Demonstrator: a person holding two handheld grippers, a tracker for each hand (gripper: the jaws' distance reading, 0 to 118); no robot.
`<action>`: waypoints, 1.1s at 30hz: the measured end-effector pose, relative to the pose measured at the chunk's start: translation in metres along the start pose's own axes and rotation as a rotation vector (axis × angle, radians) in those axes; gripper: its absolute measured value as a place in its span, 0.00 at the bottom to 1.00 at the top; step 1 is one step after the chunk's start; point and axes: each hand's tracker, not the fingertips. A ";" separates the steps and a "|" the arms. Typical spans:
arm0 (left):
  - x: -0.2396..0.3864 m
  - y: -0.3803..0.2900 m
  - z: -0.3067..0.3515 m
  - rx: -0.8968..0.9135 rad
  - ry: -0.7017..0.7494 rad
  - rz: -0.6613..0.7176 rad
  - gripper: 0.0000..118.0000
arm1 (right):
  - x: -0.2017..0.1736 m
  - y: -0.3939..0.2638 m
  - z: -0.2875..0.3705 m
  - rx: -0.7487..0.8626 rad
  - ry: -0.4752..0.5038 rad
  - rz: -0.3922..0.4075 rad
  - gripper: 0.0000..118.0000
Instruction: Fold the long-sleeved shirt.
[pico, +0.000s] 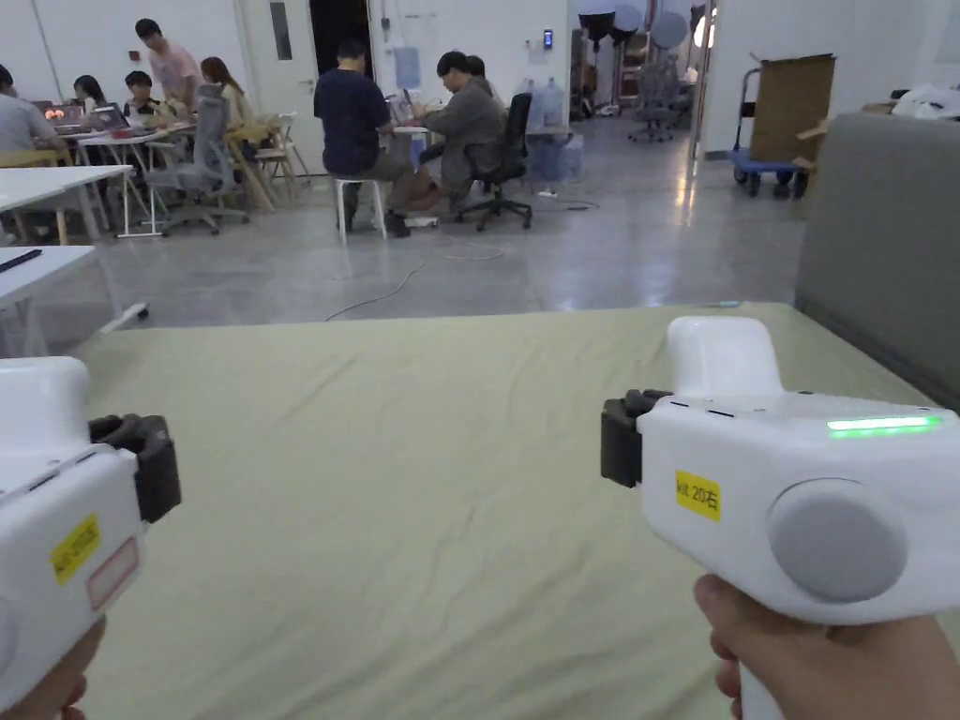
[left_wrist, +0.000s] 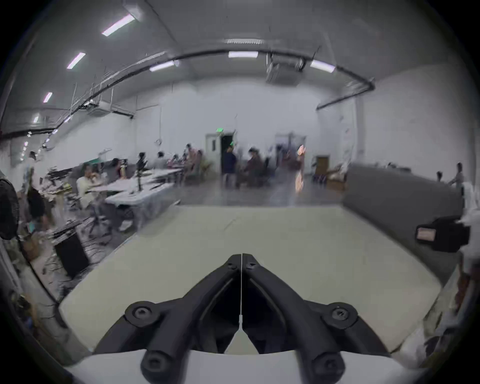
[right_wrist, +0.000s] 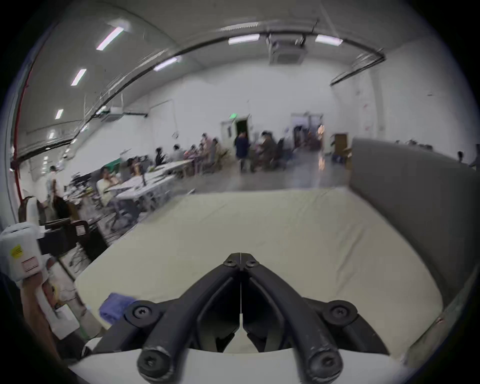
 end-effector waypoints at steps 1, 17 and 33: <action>0.019 0.003 0.003 0.011 -0.034 0.018 0.00 | 0.010 0.002 0.012 0.030 -0.022 -0.003 0.00; 0.111 0.015 0.046 0.125 -0.014 0.077 0.86 | 0.075 -0.001 0.083 0.145 -0.030 -0.050 0.82; 0.115 0.021 0.065 0.115 -0.009 -0.024 1.00 | 0.070 0.021 0.087 0.054 -0.078 -0.123 1.00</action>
